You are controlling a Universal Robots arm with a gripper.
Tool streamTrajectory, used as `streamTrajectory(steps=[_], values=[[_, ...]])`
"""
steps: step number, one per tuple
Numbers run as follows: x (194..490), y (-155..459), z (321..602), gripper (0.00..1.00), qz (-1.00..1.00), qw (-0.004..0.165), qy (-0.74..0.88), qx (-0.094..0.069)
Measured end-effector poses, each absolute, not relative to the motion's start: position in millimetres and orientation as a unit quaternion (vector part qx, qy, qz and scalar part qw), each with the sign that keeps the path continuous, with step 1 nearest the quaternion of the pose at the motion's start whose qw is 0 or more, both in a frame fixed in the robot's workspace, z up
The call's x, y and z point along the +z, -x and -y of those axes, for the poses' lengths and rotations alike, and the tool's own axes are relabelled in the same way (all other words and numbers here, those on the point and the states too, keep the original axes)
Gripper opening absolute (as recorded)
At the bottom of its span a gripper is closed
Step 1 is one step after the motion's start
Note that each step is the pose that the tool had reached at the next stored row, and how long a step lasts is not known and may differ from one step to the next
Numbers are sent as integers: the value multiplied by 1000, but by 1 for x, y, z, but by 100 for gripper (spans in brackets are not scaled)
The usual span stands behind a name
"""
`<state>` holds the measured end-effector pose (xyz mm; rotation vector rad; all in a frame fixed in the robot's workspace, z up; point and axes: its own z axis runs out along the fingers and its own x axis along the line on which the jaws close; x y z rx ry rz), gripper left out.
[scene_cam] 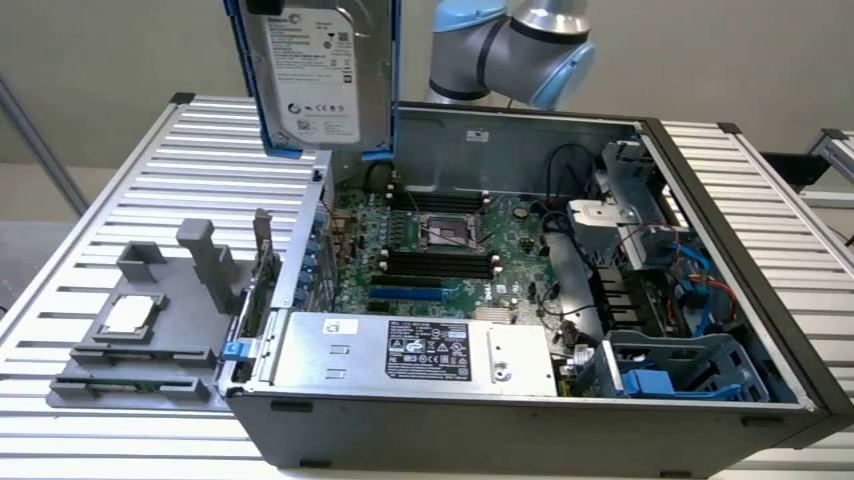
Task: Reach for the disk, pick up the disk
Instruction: 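Pick up the disk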
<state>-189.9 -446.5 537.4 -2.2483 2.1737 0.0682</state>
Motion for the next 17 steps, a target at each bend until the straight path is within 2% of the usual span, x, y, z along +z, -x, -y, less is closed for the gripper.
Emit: streamTrajectory(steps=[17], values=[[537, 117, 477, 33, -695, 7, 719, 22]])
